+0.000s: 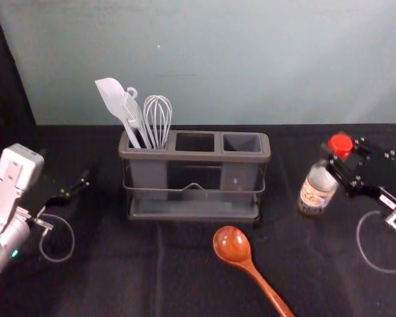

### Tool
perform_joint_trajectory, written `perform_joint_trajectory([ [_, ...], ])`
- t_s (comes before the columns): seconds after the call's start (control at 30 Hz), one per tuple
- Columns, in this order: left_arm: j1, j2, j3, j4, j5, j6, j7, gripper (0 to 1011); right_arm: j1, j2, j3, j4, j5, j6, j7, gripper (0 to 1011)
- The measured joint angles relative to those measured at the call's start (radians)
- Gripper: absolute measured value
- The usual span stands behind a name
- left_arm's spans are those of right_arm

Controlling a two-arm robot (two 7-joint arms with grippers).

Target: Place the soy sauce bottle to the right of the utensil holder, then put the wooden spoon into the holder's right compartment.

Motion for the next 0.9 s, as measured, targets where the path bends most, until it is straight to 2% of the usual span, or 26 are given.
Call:
perform_joint_trajectory([
  [0.17,0.000,0.000,0.000,0.000,0.000,0.000,0.000,1012,0.073,-0.020,-0.026,0.058,0.004,0.016,0.015,382],
  [0.43,0.000,0.000,0.000,0.000,0.000,0.000,0.000,1011,0.144,-0.038,-0.066,0.125,-0.003,0.033,0.023,382],
  [0.9,0.000,0.000,0.000,0.000,0.000,0.000,0.000,1011,0.226,-0.077,-0.131,0.213,-0.034,0.045,0.025,382],
])
